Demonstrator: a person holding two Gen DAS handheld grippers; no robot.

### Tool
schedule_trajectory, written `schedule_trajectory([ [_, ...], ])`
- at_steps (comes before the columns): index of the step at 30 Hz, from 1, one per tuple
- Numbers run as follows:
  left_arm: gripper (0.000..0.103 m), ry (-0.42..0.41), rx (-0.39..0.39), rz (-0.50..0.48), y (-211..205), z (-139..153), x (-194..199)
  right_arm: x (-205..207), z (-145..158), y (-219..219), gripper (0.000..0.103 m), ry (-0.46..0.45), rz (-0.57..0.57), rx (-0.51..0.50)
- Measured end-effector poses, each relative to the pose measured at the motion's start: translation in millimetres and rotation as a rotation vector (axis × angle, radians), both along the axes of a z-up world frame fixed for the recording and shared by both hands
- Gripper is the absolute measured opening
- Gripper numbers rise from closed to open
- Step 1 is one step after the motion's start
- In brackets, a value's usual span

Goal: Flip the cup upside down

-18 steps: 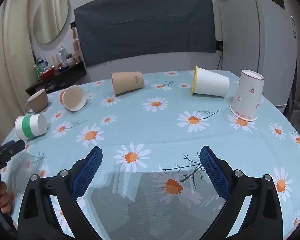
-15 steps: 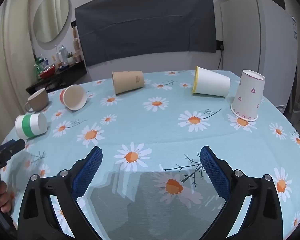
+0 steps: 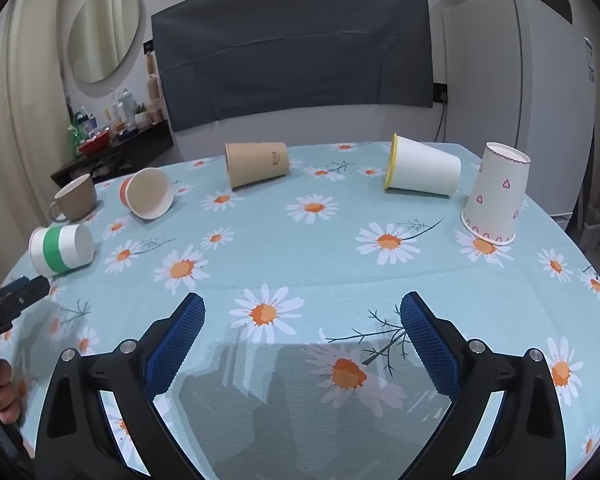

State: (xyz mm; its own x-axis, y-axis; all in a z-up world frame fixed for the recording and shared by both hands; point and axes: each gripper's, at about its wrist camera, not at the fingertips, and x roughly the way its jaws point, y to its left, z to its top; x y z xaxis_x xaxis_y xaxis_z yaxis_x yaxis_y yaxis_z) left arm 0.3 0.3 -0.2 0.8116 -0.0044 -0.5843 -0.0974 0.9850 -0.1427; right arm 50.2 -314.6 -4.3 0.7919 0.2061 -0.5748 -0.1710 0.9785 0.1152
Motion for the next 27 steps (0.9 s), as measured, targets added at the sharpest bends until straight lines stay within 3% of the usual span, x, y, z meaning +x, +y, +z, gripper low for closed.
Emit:
schedule_trajectory([
  [27,0.097,-0.005,0.003,-0.003,-1.5,0.0,0.7,-1.4,1.5,1.9,0.094,-0.011,0.002,-0.018],
])
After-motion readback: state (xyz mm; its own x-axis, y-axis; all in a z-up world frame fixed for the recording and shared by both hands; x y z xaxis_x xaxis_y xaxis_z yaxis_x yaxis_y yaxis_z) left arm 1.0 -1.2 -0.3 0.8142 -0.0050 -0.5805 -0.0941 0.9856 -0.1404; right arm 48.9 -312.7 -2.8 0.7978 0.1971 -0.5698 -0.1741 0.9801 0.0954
